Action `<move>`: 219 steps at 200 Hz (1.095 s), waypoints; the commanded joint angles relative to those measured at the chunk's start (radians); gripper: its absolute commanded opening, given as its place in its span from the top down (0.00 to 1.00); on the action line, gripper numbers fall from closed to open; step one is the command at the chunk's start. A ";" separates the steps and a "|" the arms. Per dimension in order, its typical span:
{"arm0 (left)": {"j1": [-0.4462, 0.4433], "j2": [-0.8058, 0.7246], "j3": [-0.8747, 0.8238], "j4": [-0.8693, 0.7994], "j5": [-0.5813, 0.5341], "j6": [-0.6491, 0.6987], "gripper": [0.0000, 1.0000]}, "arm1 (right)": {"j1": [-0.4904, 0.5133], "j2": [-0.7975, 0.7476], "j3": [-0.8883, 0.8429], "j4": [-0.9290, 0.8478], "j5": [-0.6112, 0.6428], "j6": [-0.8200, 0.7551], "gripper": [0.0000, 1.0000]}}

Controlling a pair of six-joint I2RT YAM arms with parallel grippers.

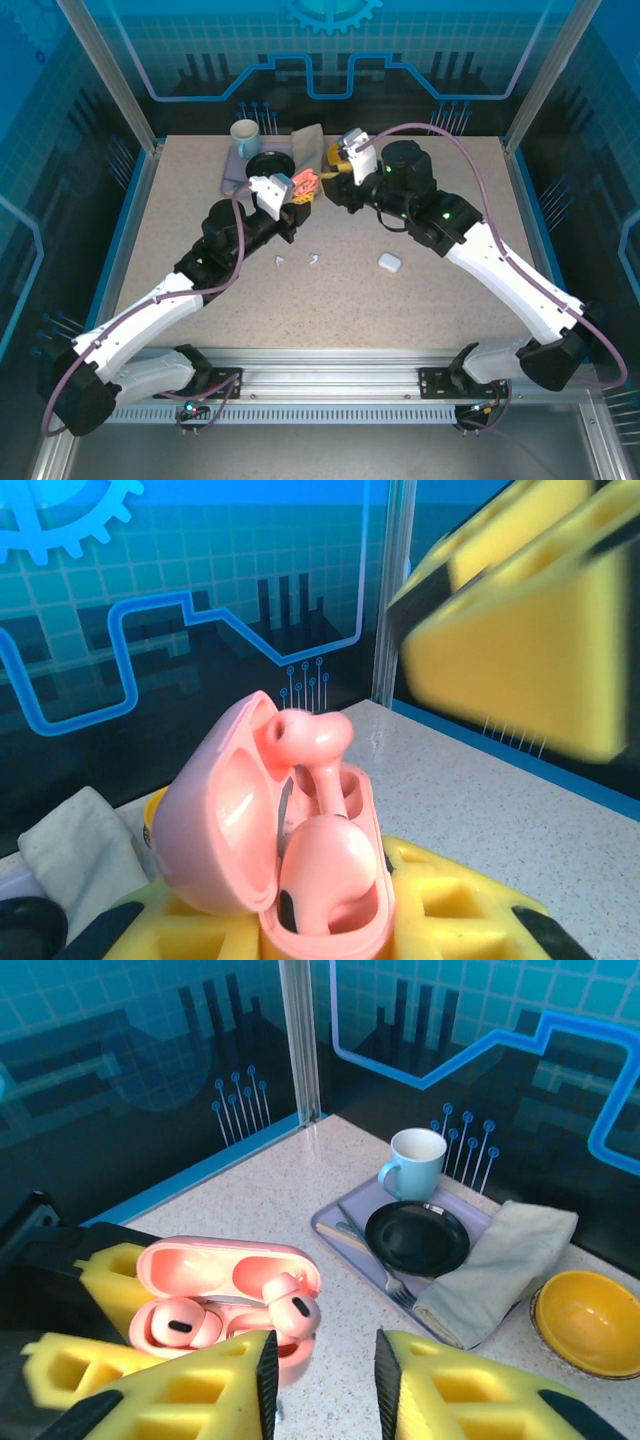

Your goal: Insert the wireless bluetooth earbuds into the charging case

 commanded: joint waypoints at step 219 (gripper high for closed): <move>0.084 -0.025 -0.091 0.136 0.395 0.043 1.00 | 0.062 0.010 0.072 -0.253 0.016 0.588 0.44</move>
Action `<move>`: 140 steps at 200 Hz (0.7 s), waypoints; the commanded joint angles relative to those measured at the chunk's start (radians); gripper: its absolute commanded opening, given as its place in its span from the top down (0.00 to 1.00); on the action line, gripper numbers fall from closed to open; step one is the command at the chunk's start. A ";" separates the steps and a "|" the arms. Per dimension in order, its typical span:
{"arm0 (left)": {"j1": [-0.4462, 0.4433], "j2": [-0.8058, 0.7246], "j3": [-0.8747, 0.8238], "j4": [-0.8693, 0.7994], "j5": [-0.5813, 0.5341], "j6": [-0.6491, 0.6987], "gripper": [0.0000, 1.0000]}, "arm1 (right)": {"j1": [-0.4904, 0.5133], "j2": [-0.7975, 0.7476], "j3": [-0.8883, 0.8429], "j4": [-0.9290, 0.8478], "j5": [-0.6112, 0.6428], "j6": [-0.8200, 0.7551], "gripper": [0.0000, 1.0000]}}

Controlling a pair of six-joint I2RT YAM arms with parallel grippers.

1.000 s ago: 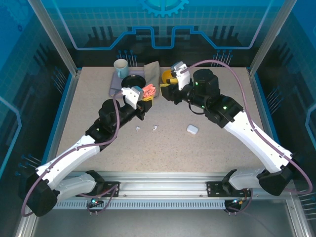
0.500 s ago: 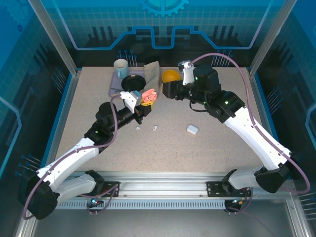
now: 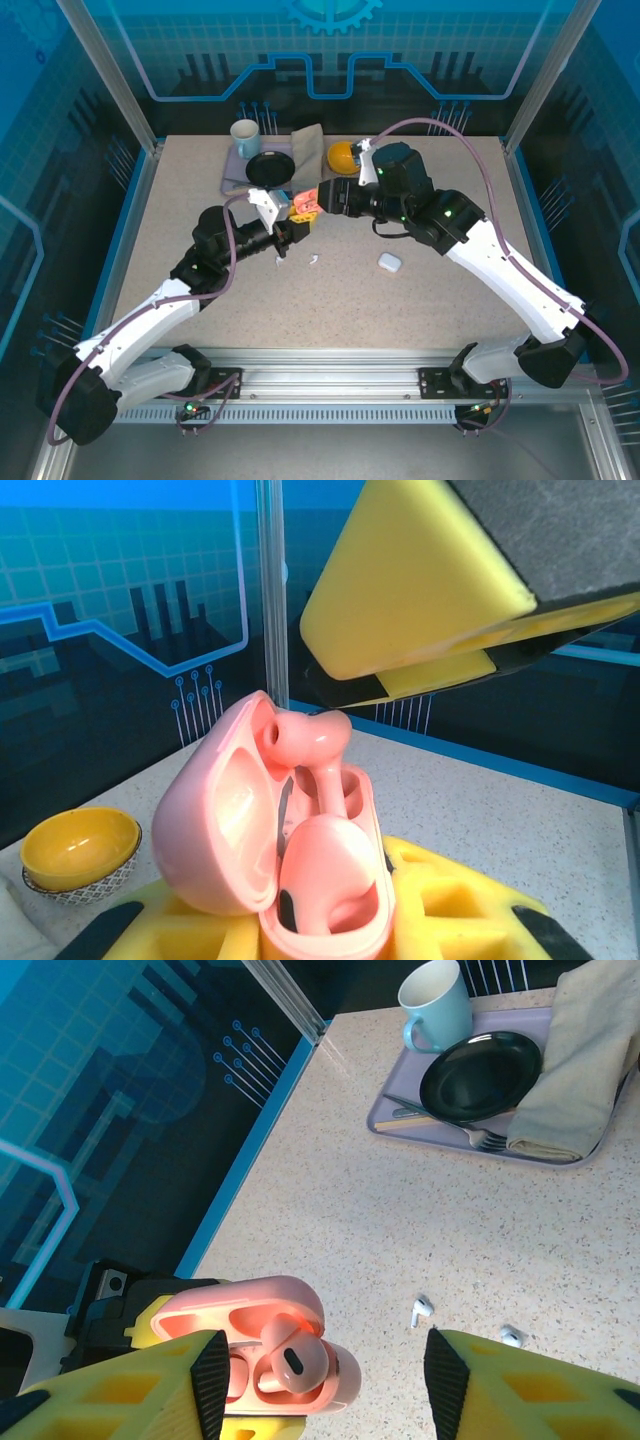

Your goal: Insert the wireless bluetooth earbuds into the charging case

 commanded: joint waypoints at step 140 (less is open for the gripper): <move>0.018 0.013 0.043 0.015 0.065 0.007 1.00 | 0.033 -0.005 -0.050 -0.006 0.036 -0.040 0.50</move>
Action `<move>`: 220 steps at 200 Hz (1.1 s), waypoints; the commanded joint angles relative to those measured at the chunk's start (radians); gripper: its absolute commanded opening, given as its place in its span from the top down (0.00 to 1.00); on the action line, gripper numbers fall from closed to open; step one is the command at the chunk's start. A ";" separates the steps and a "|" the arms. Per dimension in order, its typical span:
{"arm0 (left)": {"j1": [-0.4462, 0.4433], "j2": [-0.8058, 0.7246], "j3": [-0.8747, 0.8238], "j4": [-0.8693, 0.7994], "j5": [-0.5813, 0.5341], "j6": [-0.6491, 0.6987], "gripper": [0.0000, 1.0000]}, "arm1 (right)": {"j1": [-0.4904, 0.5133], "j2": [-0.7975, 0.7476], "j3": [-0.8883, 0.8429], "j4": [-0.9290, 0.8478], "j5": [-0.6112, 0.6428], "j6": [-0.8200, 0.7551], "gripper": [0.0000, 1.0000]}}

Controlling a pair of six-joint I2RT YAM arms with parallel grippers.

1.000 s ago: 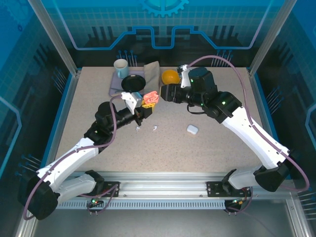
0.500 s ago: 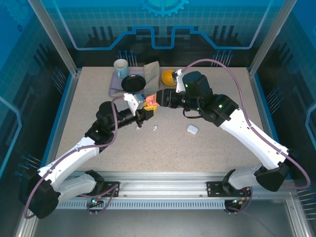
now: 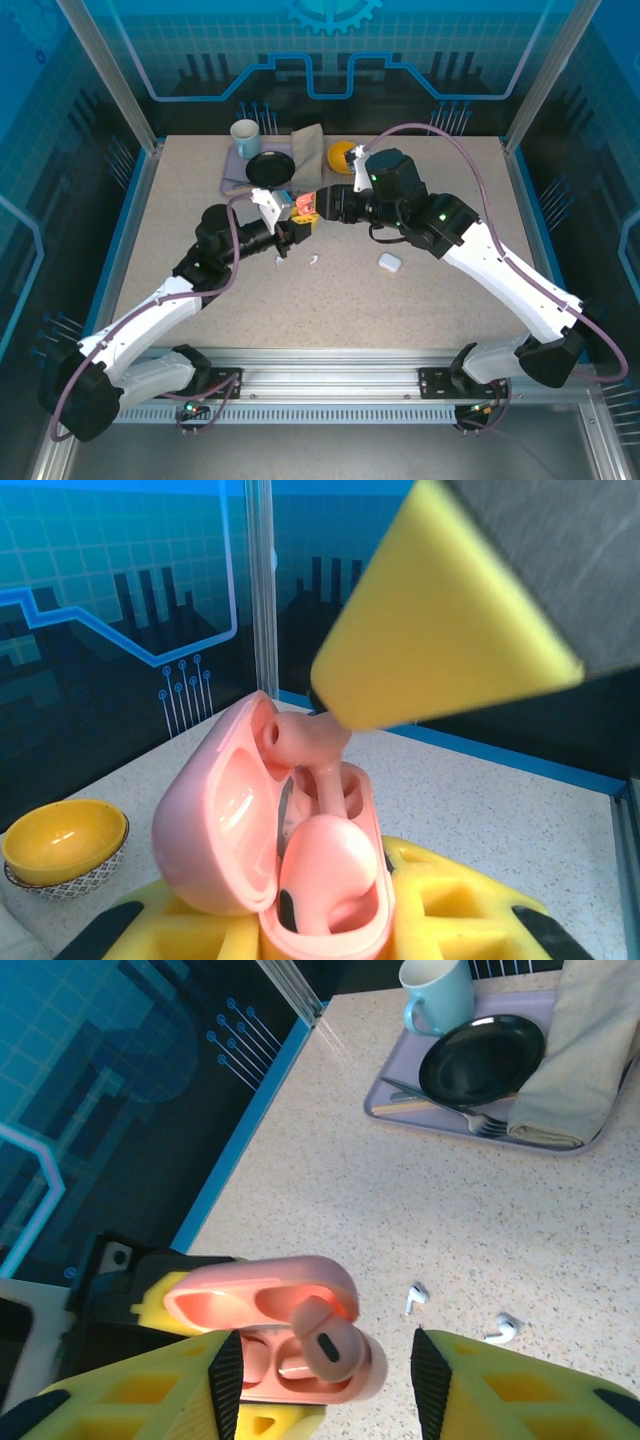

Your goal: Insert the wireless bluetooth earbuds into the charging case

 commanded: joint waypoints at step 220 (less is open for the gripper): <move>0.011 0.007 0.061 -0.013 0.059 -0.020 1.00 | -0.028 -0.005 -0.008 0.057 -0.035 -0.071 0.83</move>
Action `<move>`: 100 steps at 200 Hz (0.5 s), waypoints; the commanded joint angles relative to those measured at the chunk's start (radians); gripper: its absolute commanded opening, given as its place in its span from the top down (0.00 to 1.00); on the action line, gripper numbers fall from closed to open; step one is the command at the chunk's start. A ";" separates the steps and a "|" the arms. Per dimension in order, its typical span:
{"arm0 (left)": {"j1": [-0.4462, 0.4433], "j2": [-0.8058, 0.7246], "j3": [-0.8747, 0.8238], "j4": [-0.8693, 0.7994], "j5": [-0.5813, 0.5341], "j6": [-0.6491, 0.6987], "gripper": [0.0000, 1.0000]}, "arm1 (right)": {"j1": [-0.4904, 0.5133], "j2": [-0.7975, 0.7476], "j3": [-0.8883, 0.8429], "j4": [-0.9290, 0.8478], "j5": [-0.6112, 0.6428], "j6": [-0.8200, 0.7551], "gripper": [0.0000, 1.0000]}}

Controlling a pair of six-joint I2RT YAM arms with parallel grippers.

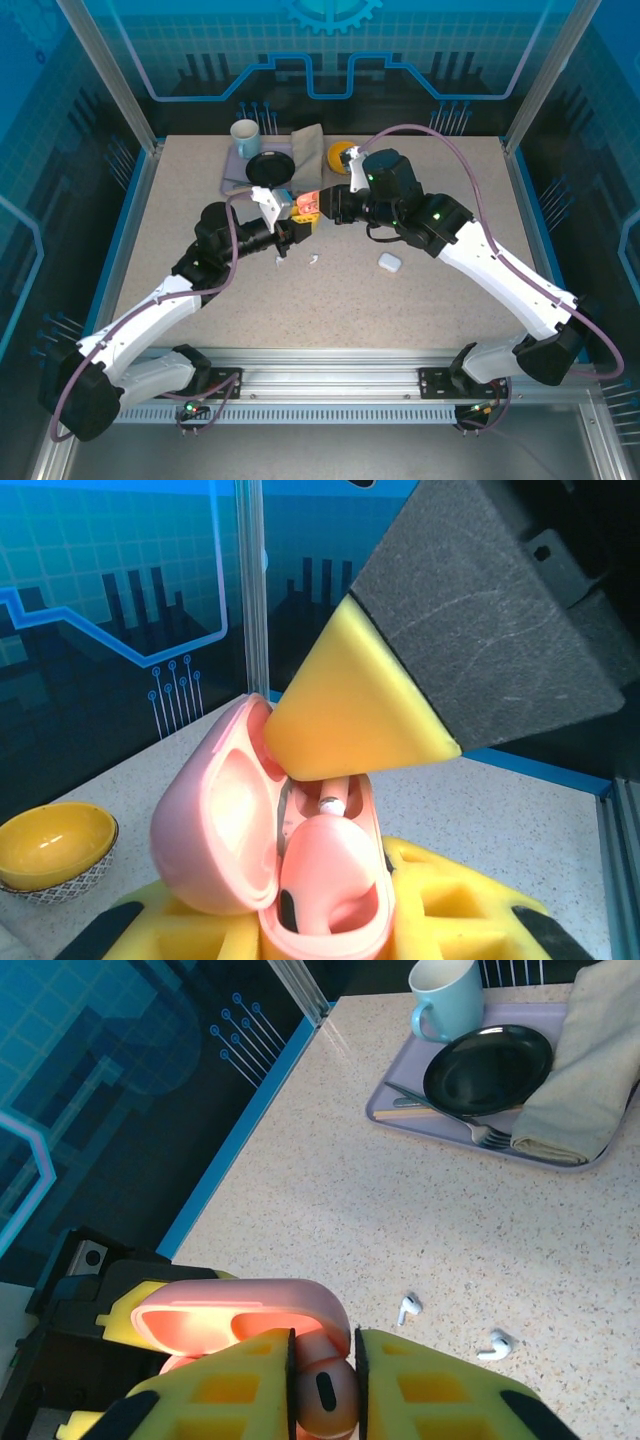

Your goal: Insert the wireless bluetooth earbuds into the charging case

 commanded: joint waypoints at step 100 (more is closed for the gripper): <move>0.005 0.022 0.053 -0.016 0.032 -0.011 1.00 | -0.038 -0.075 0.025 -0.017 -0.016 -0.079 0.94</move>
